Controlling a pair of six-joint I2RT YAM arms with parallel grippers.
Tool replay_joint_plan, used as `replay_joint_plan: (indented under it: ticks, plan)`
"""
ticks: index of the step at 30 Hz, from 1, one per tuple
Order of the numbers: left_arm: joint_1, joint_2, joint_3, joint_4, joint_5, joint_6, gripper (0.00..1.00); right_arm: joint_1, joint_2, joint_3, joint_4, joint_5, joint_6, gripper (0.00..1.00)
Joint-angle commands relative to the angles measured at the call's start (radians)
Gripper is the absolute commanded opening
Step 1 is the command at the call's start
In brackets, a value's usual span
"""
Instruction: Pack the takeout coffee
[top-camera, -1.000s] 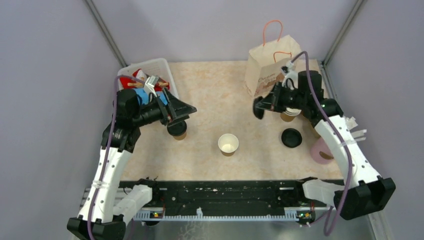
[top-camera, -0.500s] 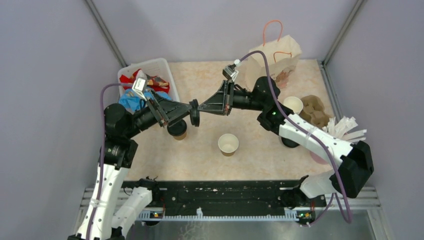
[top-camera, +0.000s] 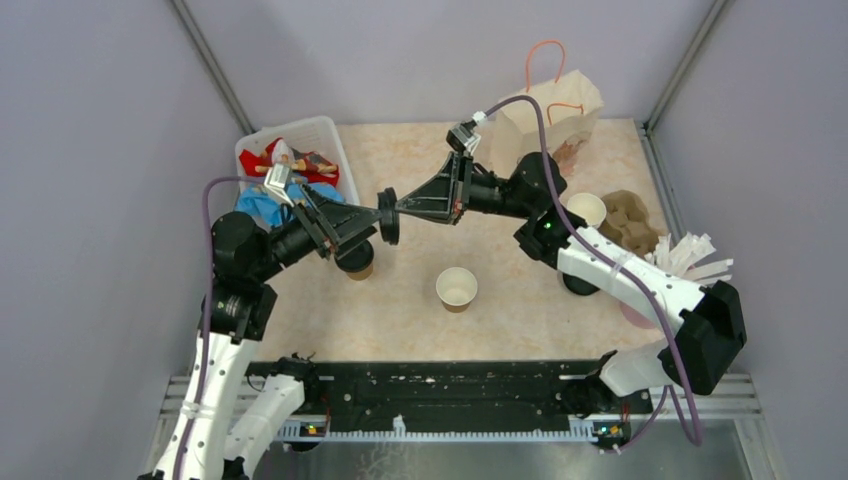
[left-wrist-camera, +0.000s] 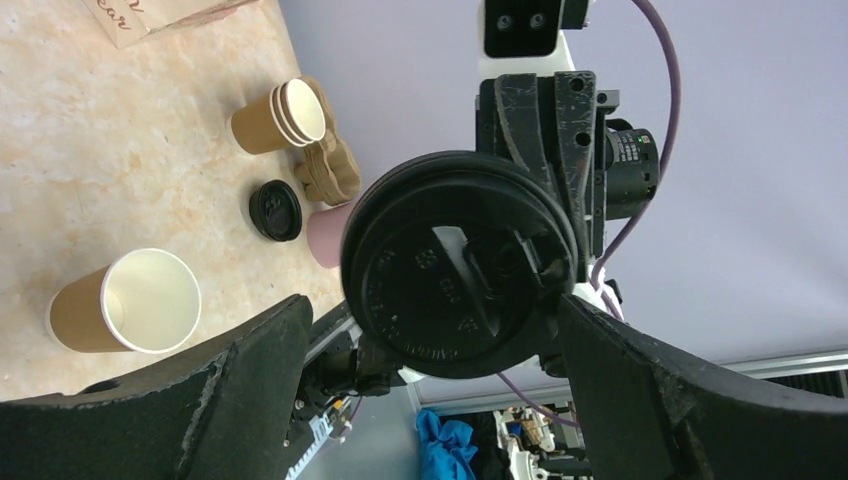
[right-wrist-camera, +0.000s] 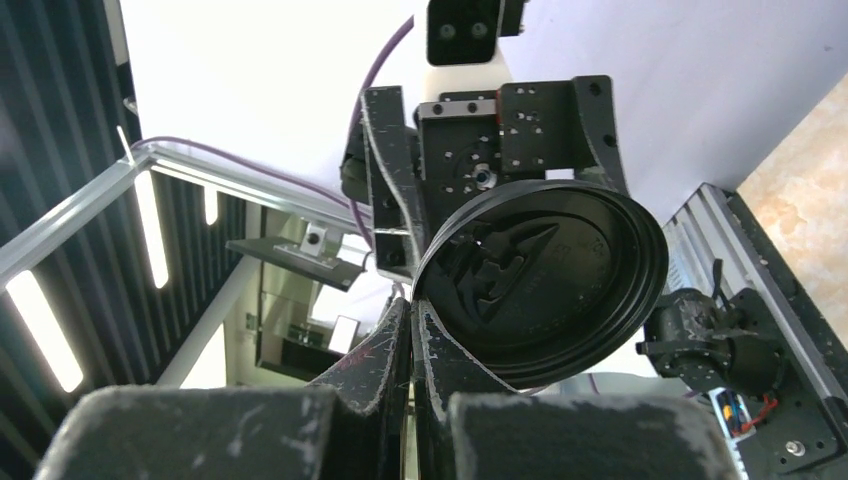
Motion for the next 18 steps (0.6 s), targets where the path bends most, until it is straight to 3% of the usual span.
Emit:
replay_joint_plan:
  ticks: [1, 18]
  plan:
    - [-0.002, 0.026, 0.036, 0.037, 0.047, -0.027, 0.98, 0.010, 0.011, 0.035, 0.110, 0.005, 0.035, 0.00]
    - [-0.002, 0.012, 0.027, 0.080, 0.059, -0.057, 0.98, 0.021, 0.002, -0.024, 0.097, 0.039, 0.011, 0.00]
